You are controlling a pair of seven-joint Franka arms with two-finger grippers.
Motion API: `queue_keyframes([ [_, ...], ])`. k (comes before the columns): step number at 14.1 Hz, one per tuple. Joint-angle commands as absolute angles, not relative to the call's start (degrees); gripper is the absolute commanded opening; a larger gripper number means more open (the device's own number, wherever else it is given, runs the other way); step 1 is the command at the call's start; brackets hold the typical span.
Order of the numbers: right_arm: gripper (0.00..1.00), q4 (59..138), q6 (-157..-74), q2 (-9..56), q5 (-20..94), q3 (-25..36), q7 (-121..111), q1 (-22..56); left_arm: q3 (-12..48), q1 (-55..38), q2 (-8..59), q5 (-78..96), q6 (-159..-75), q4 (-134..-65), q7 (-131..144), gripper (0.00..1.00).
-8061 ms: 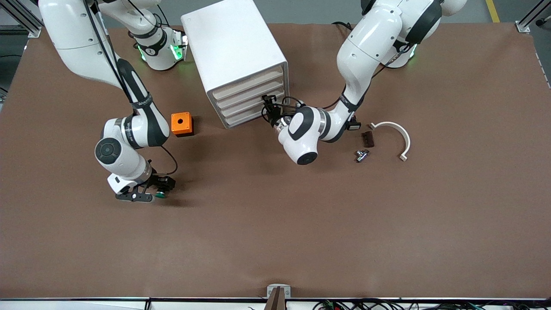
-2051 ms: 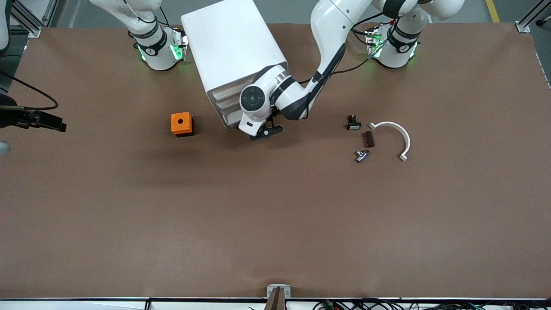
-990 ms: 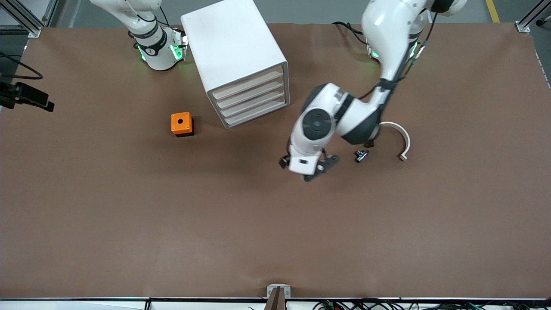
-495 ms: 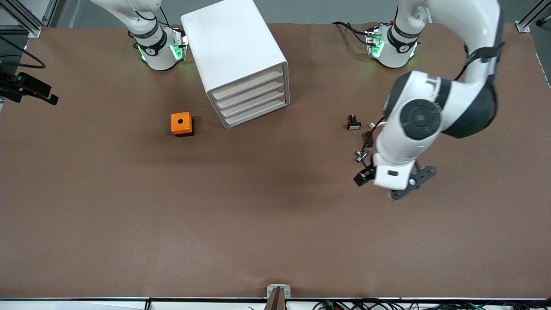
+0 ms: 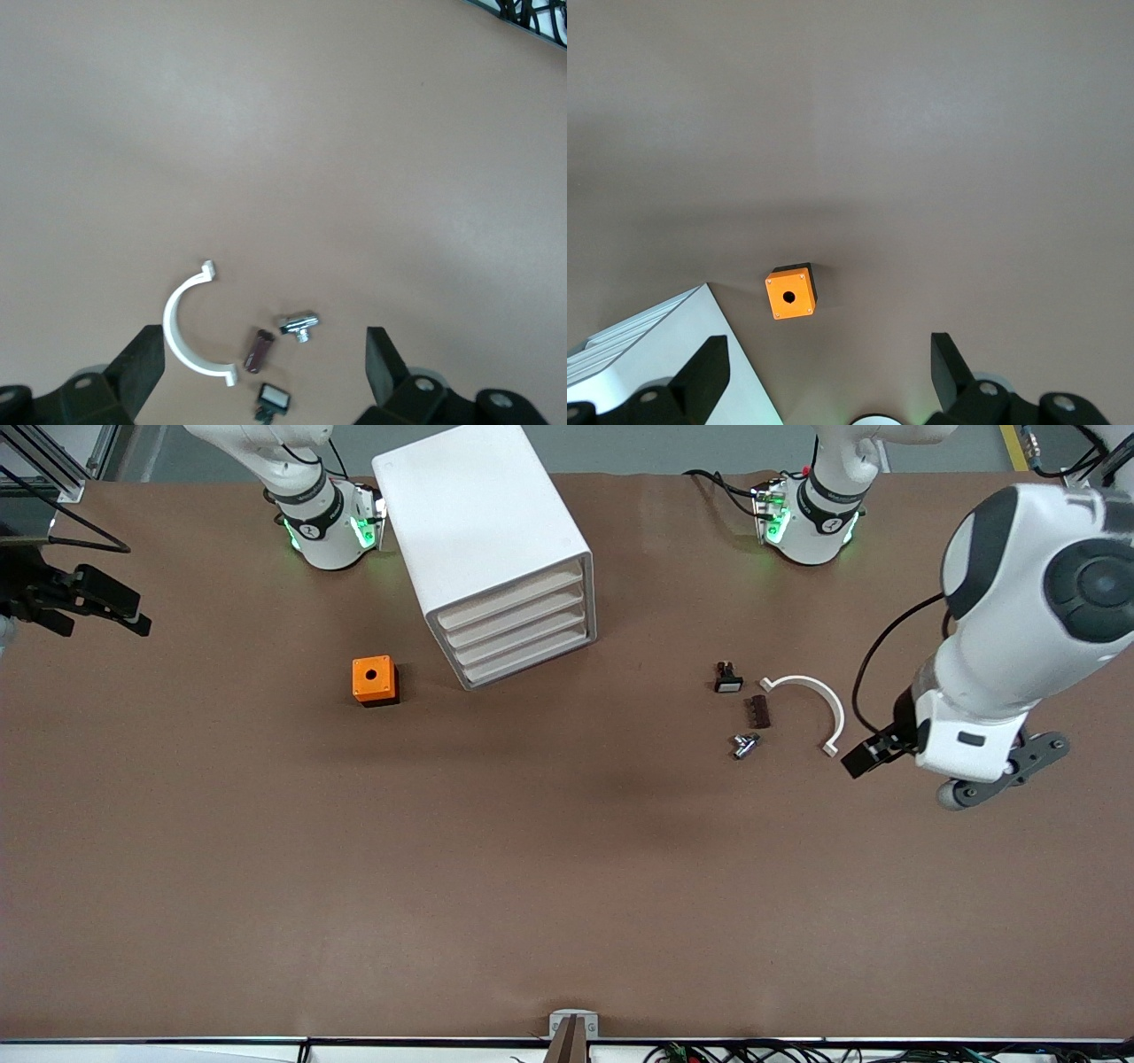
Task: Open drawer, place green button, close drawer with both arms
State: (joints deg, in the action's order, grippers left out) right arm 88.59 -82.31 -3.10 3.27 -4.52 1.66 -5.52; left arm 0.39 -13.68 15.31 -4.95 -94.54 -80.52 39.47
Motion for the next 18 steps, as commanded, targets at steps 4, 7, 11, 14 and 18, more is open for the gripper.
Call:
queue_keyframes([
  [4,1.00,90.4,-82.6,-4.7,3.7,-4.0,1.5,-5.9,1.2,-8.3,5.7,-4.5,-87.4,-84.5,21.3,1.00],
  [7,1.00,90.4,-82.3,-4.7,3.7,-4.2,1.5,-5.7,1.2,-5.3,-2.1,-2.2,-89.7,-93.1,12.9,1.00],
  [11,1.00,90.4,-82.2,-5.1,3.4,-3.3,1.4,-4.6,2.7,-4.9,-6.1,-2.2,-90.4,-96.5,10.2,1.00],
  [14,1.00,90.4,-82.1,-5.1,2.9,0.7,1.4,-0.9,7.2,-0.5,-6.3,-2.2,-90.2,-96.8,10.1,1.00],
  [18,1.00,90.4,-82.1,-5.2,2.9,0.7,1.4,-1.1,6.9,-0.6,-8.1,-1.8,-89.9,-98.6,9.7,1.00],
])
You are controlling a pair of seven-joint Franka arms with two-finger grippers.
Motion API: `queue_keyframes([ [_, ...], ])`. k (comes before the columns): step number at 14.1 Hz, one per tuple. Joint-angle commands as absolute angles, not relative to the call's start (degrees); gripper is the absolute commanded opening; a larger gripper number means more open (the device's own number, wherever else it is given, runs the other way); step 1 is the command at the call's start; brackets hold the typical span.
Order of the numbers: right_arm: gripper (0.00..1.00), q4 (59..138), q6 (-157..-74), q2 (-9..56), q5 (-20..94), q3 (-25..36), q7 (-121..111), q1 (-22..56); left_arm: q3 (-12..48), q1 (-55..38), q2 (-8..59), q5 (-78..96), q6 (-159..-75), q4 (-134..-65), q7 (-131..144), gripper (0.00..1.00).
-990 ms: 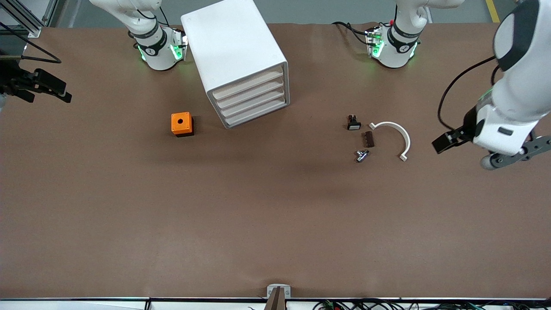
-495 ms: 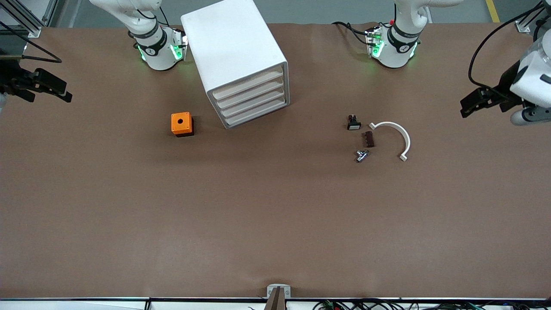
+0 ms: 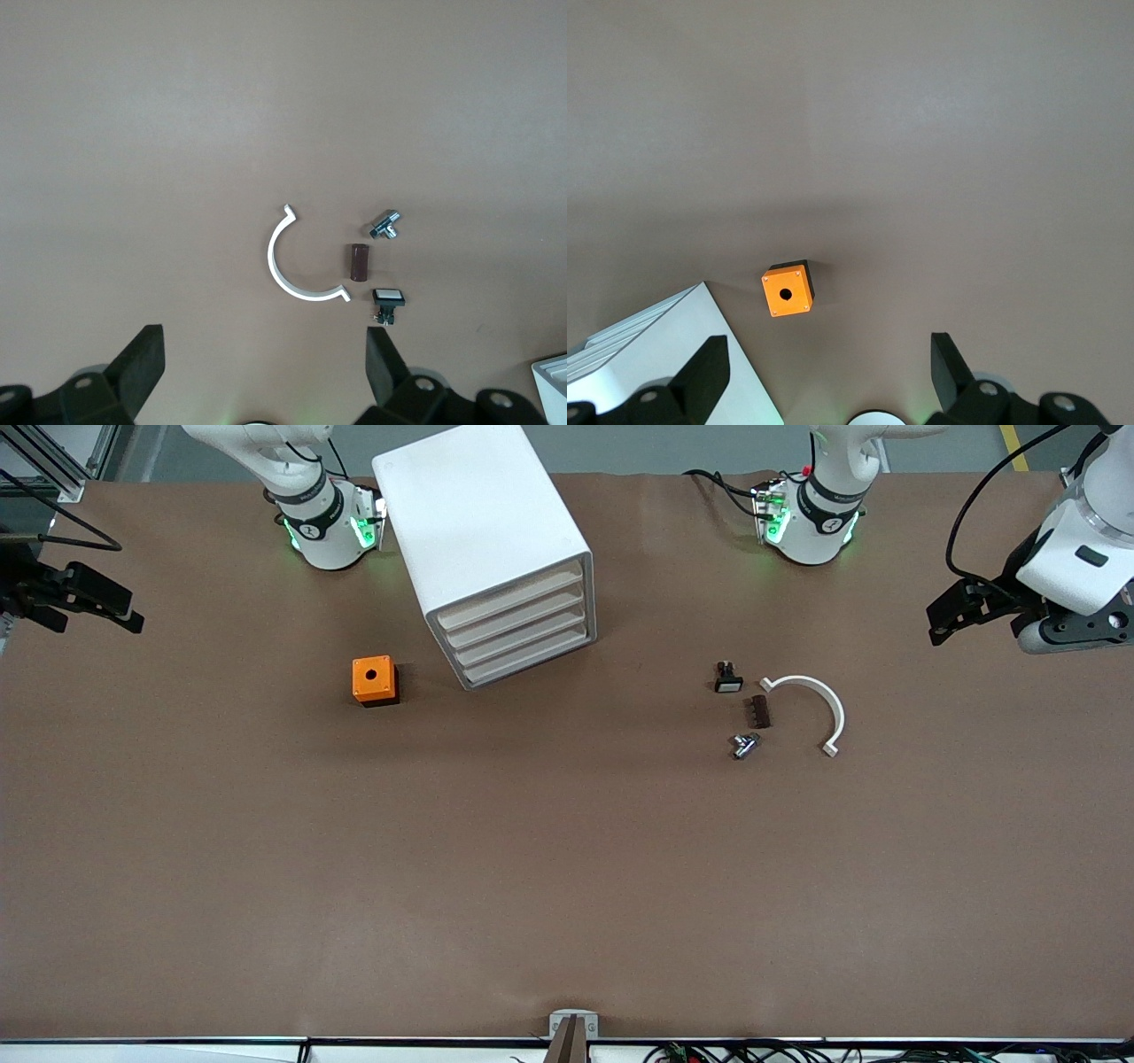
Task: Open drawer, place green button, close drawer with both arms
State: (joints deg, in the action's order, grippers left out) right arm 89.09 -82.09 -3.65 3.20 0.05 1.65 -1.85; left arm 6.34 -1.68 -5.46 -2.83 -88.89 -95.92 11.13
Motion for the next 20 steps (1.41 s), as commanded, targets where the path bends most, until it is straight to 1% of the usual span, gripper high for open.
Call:
queue_keyframes([
  [1,1.00,90.4,-81.9,-5.2,2.9,0.7,1.4,-1.3,6.8,-0.6,-8.4,-1.1,-89.9,-98.6,9.7,1.00],
  [5,1.00,90.4,-82.4,-5.1,2.8,0.8,0.6,-1.3,6.6,-0.8,-8.4,-0.3,-89.9,-99.0,9.8,1.00],
  [9,1.00,89.9,-84.4,-5.1,-2.5,0.6,-4.2,-0.3,6.8,-0.4,-6.9,2.5,-90.2,-98.2,9.8,1.00],
  [13,1.00,90.1,-84.0,-5.1,-1.7,1.0,-4.9,-1.1,6.8,-0.3,-6.8,-0.2,-89.9,-97.4,9.8,1.00],
  [15,1.00,90.3,-84.2,-5.2,1.4,1.1,-4.9,-1.1,7.0,-0.4,-6.9,-2.4,-89.9,-96.9,9.7,1.00],
  [20,1.00,90.3,-84.6,-5.2,1.8,1.2,-5.0,-1.1,7.0,-0.3,-6.7,-2.5,-88.6,-95.0,10.0,1.00],
])
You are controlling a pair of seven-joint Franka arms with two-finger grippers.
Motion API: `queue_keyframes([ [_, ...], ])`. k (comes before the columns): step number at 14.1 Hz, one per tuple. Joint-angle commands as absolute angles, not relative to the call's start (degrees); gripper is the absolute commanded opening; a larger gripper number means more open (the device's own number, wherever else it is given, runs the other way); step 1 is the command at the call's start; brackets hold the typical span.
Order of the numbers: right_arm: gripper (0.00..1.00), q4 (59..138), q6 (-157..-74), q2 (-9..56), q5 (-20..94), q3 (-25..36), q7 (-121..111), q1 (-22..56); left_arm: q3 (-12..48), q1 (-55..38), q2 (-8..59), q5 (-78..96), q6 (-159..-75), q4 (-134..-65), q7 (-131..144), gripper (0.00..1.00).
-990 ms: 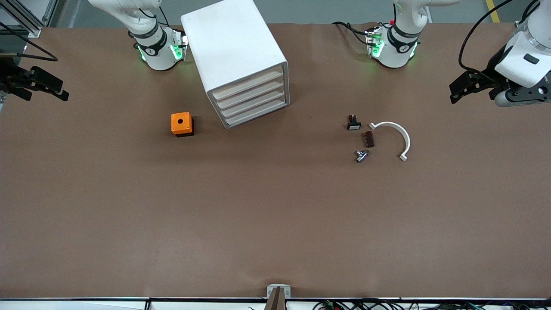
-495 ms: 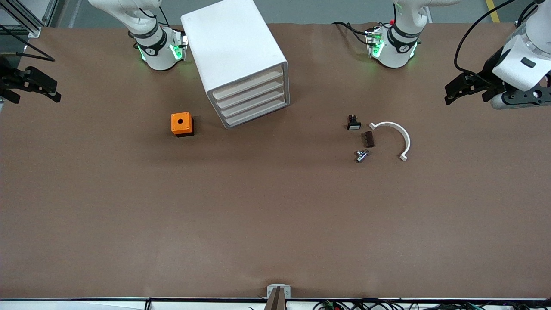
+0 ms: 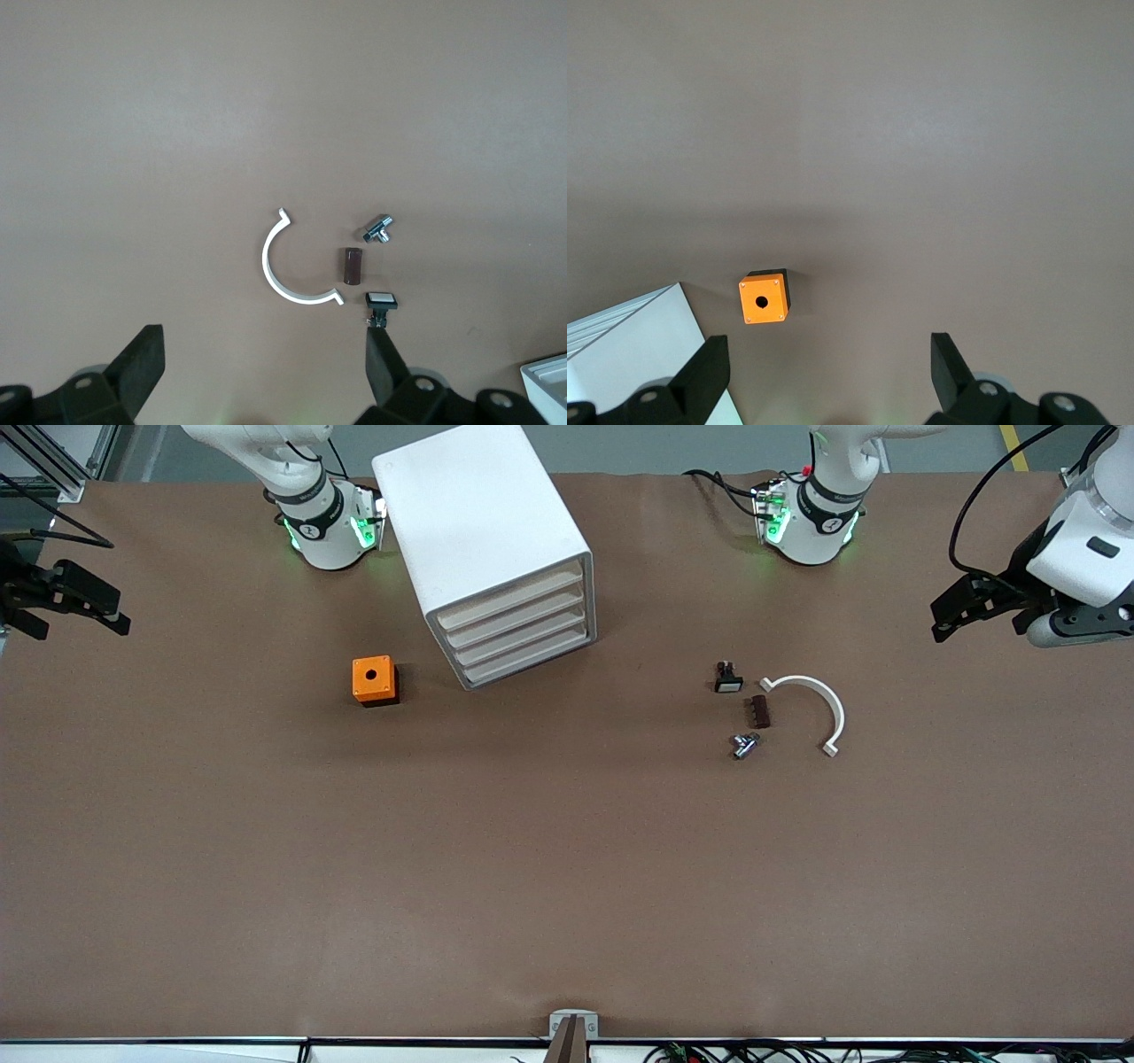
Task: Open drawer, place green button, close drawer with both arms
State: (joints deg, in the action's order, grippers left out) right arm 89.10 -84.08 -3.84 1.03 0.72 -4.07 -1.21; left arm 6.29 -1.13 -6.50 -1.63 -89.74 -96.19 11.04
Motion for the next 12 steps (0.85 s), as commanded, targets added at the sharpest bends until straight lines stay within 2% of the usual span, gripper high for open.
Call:
queue_keyframes([
  [1,1.00,90.3,-84.7,-5.2,1.8,1.2,-5.0,-1.5,7.0,-0.2,-6.7,-2.5,-88.2,-95.0,10.3,1.00],
  [12,1.00,90.4,-85.7,-5.6,0.0,1.3,-5.2,-1.7,6.7,0.5,-5.4,-2.5,-87.8,-93.3,9.7,1.00],
])
